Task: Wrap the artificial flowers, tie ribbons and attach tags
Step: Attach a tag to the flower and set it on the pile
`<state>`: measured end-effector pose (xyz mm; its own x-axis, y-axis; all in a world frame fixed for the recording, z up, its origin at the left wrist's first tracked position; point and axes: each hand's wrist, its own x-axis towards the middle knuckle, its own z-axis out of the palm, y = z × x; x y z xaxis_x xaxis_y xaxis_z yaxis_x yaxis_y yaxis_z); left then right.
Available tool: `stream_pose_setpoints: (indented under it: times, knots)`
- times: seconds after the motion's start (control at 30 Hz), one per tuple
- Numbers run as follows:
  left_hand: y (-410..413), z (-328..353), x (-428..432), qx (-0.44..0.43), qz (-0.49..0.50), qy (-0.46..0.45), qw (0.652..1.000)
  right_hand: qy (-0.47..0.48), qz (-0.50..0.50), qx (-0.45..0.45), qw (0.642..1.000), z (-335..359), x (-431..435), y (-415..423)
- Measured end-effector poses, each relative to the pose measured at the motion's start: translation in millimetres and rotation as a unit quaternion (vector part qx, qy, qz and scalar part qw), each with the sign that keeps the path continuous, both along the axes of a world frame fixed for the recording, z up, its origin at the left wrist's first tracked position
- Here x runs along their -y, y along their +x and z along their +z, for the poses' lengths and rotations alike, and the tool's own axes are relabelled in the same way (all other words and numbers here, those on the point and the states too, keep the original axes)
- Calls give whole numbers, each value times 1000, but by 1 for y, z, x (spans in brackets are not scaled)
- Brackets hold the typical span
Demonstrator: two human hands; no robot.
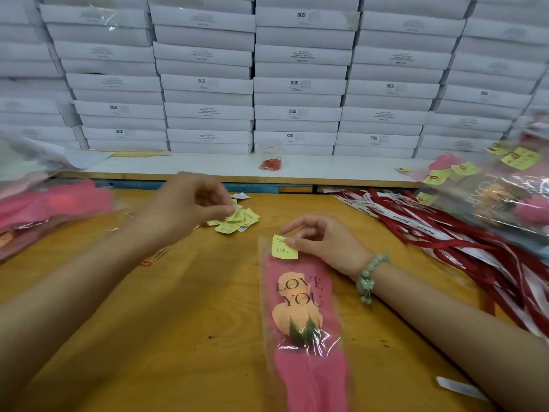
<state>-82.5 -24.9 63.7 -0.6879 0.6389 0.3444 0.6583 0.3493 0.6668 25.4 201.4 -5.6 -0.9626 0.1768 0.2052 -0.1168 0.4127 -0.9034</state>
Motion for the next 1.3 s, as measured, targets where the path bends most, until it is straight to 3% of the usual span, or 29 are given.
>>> stream_pose_setpoints:
  times: [0.07, 0.2, 0.77, 0.97, 1.3]
  knots:
    - [19, -12, -15, 98, -66, 46, 992, 5, -2, -4, 1000, 0, 1, 0]
    - [32, -46, -39, 174, -113, 46, 977, 12, 3, -29, 1000, 1, 3, 0]
    - [30, -68, -39, 225, -104, 109, 963, 5, 28, -48, 998, 4, 12, 3]
    - [27, -71, -41, 185, -97, 99, 973, 14, 36, -37, 999, 6, 15, 4]
    - [26, -72, -40, 199, -89, 127, 968, -121, -32, -44, 991, 2, 5, -3]
